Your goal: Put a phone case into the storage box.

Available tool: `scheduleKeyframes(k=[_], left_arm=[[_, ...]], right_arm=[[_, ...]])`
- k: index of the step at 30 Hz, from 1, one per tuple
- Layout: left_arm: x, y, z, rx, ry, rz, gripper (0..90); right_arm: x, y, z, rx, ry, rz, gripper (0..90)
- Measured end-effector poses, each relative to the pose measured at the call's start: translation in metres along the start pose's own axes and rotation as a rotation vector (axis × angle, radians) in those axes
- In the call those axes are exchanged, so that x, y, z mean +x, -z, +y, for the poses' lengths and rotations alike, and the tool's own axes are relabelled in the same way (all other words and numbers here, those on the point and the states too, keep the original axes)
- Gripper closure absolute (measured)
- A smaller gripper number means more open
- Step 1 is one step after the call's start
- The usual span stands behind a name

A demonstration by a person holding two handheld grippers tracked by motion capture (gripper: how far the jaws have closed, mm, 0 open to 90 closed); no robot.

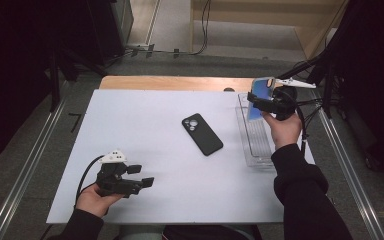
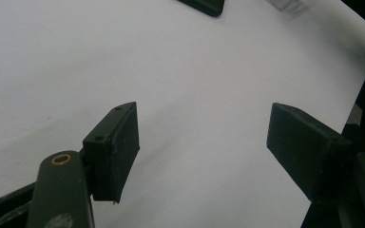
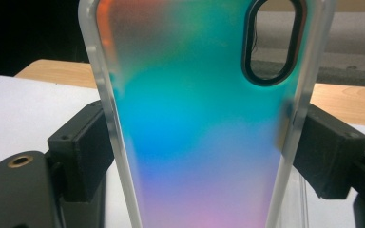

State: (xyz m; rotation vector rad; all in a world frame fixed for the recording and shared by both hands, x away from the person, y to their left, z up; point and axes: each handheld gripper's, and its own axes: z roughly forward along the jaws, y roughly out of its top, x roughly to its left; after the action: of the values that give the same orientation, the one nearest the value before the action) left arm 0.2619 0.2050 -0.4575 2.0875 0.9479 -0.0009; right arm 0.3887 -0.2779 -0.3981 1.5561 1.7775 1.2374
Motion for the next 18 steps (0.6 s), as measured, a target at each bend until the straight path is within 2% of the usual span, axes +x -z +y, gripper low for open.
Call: scheduleKeyframes(k=[7,16,18], left_arm=[[-0.001,-0.001,-0.001,0.005,-0.002,-0.005,26.9],[-0.001,0.000,0.000,-0.007,-0.005,-0.004,27.0],[-0.001,0.000,0.000,-0.007,0.000,-0.002,27.0]], right_arm=[[-0.002,-0.015,0.000,-0.013,0.000,-0.017,14.2],[-0.013,-0.049,0.003,0.009,0.013,-0.105,14.2],[-0.017,-0.056,0.003,0.022,0.011,-0.109,14.2]])
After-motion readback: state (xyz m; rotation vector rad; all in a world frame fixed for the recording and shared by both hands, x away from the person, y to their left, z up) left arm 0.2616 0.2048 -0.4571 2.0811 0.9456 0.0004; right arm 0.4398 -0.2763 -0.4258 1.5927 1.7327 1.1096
